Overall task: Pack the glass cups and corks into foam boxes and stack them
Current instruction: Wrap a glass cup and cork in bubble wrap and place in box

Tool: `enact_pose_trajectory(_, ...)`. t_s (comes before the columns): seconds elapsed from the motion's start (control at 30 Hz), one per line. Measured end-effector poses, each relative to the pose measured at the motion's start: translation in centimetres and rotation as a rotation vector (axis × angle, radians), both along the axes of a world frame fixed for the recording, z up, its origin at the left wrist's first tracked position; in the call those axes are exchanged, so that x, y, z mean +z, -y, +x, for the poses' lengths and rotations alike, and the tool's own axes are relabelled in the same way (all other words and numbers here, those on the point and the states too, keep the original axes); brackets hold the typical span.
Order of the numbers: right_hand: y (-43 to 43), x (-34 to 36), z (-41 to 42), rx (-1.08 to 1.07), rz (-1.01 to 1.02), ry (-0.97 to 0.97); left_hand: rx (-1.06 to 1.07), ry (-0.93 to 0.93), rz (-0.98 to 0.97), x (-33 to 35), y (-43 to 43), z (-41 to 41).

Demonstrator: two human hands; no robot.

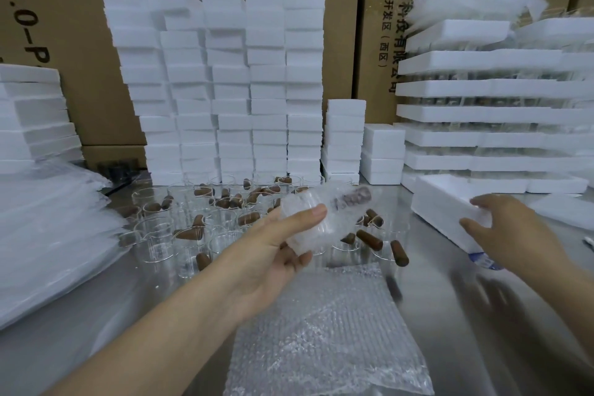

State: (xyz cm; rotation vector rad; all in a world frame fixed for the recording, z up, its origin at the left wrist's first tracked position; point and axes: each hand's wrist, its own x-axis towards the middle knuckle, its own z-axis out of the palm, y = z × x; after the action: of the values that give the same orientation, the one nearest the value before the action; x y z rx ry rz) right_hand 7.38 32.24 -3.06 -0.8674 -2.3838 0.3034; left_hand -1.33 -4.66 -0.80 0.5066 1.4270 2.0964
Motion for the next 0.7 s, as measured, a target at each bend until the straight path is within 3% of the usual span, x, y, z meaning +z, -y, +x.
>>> enact_pose_trajectory(0.07,0.2,0.2,0.0,-0.013,-0.005,-0.029,0.042,0.025,0.05,0.3,0.2,0.1)
enact_pose_trajectory(0.17,1.8,1.6,0.2,0.037,0.002,-0.226,0.094,-0.021,0.085,1.0,0.6,0.1)
enact_pose_trajectory(0.33,8.0,4.4,1.5,0.379,0.019,-0.449,0.248,-0.292,0.113,2.2,1.3,0.1)
enact_pose_trajectory(0.53,14.7,4.5,2.9,0.713,0.0,-0.207,0.459,-0.499,0.202,3.4,2.6,-1.1)
enact_pose_trajectory(0.7,16.6,3.8,3.1,0.885,0.025,0.04,0.433,-0.599,0.018,3.4,3.0,-1.4)
